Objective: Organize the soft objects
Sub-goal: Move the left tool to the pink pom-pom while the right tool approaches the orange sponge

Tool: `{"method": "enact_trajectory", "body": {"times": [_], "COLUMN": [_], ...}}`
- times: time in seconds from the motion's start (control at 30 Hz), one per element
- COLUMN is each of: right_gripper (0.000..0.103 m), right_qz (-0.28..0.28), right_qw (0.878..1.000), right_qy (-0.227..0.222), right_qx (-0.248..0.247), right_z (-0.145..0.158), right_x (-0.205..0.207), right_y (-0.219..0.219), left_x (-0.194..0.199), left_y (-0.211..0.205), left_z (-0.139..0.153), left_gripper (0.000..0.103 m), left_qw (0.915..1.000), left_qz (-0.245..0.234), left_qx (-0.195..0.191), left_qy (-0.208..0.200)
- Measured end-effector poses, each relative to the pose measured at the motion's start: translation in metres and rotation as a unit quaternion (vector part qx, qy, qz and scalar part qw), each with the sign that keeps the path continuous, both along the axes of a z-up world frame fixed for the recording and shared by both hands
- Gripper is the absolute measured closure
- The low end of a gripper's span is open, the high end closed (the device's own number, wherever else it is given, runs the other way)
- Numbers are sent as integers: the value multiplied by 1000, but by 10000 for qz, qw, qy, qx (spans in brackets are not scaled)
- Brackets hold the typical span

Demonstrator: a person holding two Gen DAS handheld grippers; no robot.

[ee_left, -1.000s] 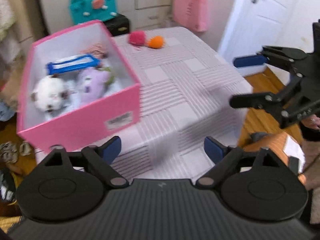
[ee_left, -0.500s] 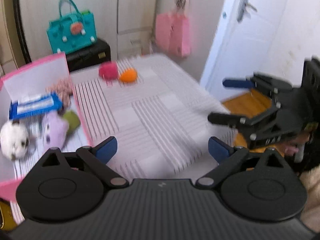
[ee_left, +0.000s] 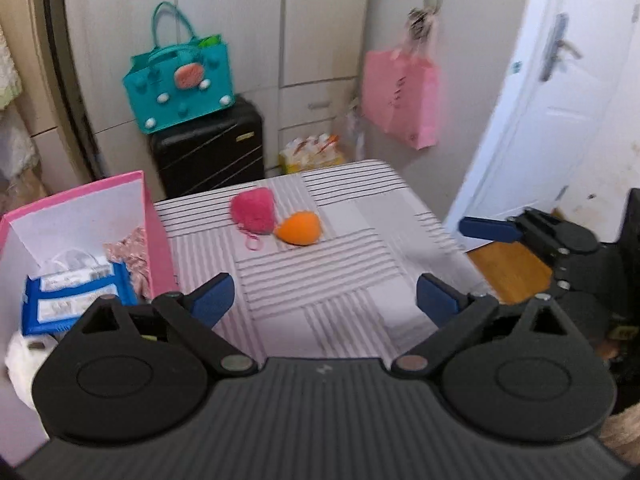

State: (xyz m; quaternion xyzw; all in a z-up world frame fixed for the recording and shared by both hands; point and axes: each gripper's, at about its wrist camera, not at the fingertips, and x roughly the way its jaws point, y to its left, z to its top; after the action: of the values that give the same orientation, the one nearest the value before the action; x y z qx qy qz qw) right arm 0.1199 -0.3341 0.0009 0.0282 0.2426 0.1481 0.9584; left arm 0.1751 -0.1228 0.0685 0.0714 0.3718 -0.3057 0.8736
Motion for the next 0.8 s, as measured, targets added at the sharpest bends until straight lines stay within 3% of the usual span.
{"method": "enact_trajectory", "body": {"times": [0.13,0.2,0.33,0.57,0.8], "right_gripper": [10,11,12,14,18], "right_qz": [198,395,635,748,676], "right_qw": [9997,9990,9972,9950,9931], "right_qy": [93,196,378,624,956], "right_qx": [-90,-101,-70,-198,50], "right_z": [-2,-4,-10,-27,-46], "right_x": [28,38,61,96,133], "right_y": [-3,-3,-4,-6,-10], "left_x": [30,44,66,107,151], "left_y": [-18,-23,-38,-65,-81], "left_z": [-3,-6,-11,-18,-39], "left_gripper": [4,4,4,6,8], "left_qw": [9988,9984,9983,9954,9892], "left_qz": [328,470,336,47,101], "left_qx": [358,280,387,913,1406], "left_qy": [64,154,279,278,405]}}
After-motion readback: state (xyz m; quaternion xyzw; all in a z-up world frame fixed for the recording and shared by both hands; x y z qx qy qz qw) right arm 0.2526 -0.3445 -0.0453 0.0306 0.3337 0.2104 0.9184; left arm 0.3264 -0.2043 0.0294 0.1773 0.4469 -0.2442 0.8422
